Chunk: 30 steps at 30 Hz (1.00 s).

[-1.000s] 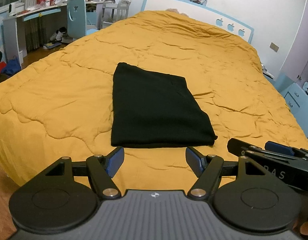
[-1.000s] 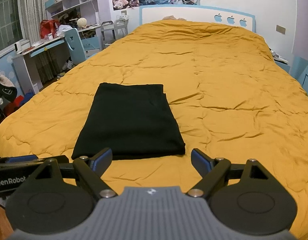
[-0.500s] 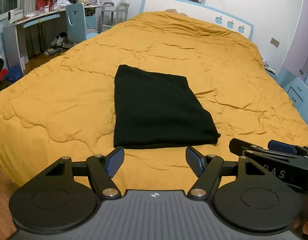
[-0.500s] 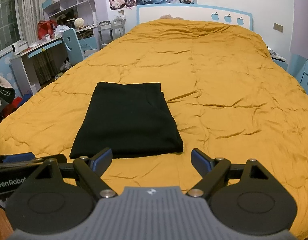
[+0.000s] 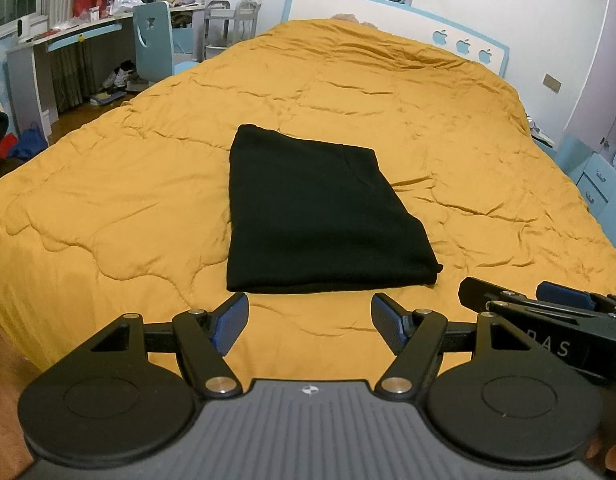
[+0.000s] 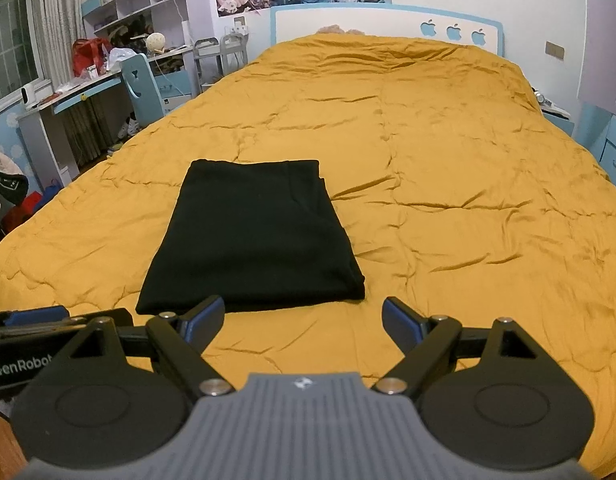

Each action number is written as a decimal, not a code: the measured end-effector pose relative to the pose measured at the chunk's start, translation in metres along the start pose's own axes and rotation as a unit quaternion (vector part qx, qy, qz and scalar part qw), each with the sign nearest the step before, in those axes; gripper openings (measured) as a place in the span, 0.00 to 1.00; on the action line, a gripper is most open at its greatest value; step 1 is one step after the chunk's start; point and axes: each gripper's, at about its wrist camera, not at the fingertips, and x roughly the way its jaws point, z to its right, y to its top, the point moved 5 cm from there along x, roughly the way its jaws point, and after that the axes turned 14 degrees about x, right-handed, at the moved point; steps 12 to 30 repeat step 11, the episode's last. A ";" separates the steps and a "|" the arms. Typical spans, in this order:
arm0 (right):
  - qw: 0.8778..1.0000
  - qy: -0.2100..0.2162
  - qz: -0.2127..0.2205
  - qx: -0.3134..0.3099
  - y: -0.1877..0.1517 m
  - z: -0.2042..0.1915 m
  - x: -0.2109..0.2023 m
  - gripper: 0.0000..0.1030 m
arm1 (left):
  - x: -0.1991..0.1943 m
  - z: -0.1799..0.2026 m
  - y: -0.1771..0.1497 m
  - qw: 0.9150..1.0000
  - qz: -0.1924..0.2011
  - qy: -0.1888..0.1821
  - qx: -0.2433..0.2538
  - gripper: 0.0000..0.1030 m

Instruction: Fold small clothes

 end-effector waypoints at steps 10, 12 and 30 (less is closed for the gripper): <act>1.000 0.000 -0.001 0.000 0.000 0.001 0.000 0.79 | 0.000 0.001 -0.002 1.000 -0.003 0.001 -0.001 0.80; 1.000 0.000 -0.002 0.000 0.000 0.002 0.001 0.79 | 0.000 0.000 -0.002 1.000 -0.005 0.001 -0.002 0.80; 1.000 0.000 -0.002 0.000 0.000 0.002 0.001 0.79 | 0.000 0.000 -0.002 1.000 -0.005 0.001 -0.002 0.80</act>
